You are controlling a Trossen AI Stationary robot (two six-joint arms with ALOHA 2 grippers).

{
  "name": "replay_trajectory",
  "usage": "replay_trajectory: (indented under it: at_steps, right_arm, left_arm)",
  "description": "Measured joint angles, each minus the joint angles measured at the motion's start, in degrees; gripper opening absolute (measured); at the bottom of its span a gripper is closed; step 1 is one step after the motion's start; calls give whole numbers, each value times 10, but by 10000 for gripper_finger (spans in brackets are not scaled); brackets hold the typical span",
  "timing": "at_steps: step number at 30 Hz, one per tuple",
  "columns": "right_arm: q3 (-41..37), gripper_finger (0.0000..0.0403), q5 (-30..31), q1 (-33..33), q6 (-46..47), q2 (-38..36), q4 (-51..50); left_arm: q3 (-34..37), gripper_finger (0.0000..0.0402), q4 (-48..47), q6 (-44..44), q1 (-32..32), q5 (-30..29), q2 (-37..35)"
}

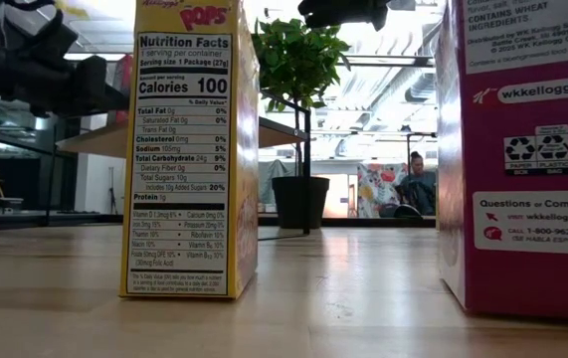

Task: Stack cereal on shelf
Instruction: Put the red cereal box on the shelf aligned with the other red cereal box

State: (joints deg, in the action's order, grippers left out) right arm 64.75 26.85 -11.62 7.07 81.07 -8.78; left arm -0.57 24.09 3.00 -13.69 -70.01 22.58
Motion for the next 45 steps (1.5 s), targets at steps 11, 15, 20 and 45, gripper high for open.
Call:
replay_trajectory:
  at_steps: [11,15,20,45]
  right_arm:
    - [0,152,0,0,0,0,0]
    - [0,152,0,0,0,0,0]
    - [0,152,0,0,0,0,0]
    - [0,152,0,0,0,0,-1]
  left_arm:
    - [-1,234,-4,2,0,0,0]
    - [-11,236,-2,54,0,-2,0]
    - [-31,236,-1,91,0,-1,-1]
    - [-134,237,2,182,-40,-14,-1]
